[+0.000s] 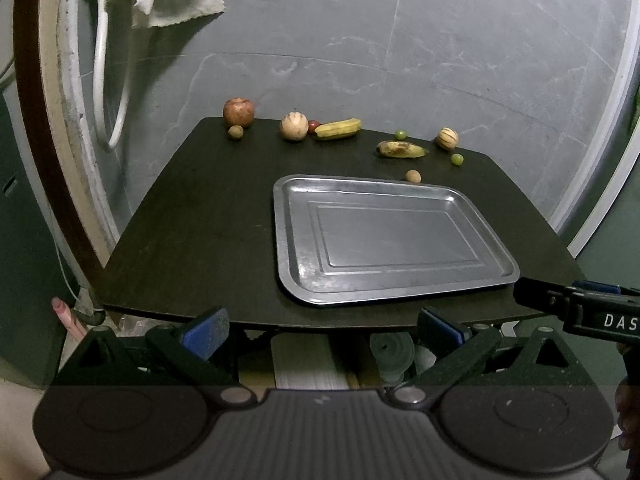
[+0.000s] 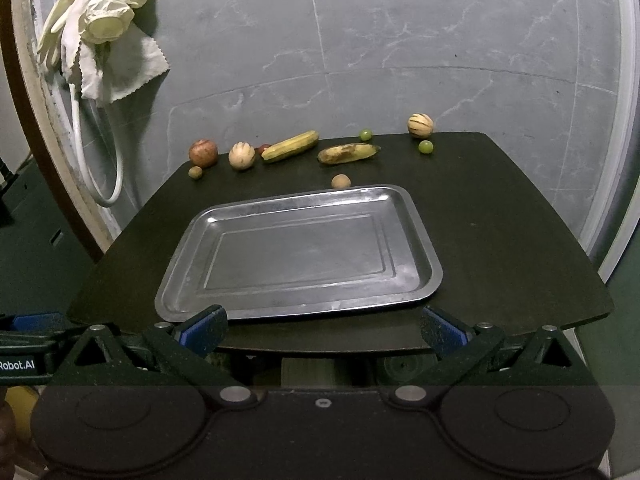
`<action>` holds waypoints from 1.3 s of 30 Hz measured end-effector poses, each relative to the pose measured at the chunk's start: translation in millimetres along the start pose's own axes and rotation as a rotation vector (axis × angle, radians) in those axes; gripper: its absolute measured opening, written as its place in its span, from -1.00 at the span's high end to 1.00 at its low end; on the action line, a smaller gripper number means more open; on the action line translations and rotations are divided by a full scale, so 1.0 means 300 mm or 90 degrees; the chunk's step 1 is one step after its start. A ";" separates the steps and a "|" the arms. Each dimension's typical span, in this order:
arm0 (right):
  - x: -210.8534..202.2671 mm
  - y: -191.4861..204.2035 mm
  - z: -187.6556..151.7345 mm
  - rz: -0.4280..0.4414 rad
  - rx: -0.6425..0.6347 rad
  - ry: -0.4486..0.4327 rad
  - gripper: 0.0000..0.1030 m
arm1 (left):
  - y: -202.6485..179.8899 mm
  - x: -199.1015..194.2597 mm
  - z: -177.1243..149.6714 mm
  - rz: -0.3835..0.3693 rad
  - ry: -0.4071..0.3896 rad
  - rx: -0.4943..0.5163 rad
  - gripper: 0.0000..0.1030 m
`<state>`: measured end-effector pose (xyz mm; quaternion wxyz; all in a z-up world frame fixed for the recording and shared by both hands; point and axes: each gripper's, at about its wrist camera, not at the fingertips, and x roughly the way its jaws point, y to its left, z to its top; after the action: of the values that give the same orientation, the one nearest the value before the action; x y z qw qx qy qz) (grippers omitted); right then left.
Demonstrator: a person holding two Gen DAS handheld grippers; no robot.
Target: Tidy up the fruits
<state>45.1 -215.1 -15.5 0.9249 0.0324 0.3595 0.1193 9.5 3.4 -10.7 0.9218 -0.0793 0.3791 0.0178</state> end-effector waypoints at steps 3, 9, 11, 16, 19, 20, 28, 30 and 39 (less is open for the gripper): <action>0.002 0.001 0.007 0.000 0.001 0.003 -0.99 | 0.000 0.004 0.008 -0.001 0.003 0.000 -0.99; 0.007 0.004 0.008 0.001 -0.001 0.005 -0.99 | 0.001 0.009 0.010 -0.001 0.005 0.000 -0.99; 0.009 0.004 0.007 0.001 -0.001 0.006 -0.99 | 0.002 0.010 0.010 -0.001 0.005 -0.001 -0.99; 0.019 0.007 0.008 0.002 -0.003 0.010 -0.99 | 0.008 0.015 0.006 0.000 0.007 -0.005 -0.99; 0.023 0.007 0.009 0.003 -0.002 0.012 -0.99 | 0.014 0.019 0.004 -0.001 0.009 -0.007 -0.99; 0.025 0.007 0.009 0.002 -0.002 0.012 -0.99 | 0.015 0.019 0.004 -0.001 0.009 -0.007 -0.99; 0.032 0.007 0.008 0.001 -0.004 0.014 -0.99 | 0.023 0.030 0.013 -0.001 0.013 -0.010 -0.99; 0.035 0.008 0.011 -0.001 -0.006 0.012 -0.99 | 0.025 0.033 0.011 0.000 0.015 -0.011 -0.99; 0.052 0.019 0.035 0.008 -0.042 0.003 -0.99 | 0.047 0.051 0.013 0.005 0.029 -0.033 -0.99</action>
<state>62.3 -205.6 -17.1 0.9240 0.0040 0.3571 0.1368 21.9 17.6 -20.5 0.9105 -0.1020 0.3995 0.0295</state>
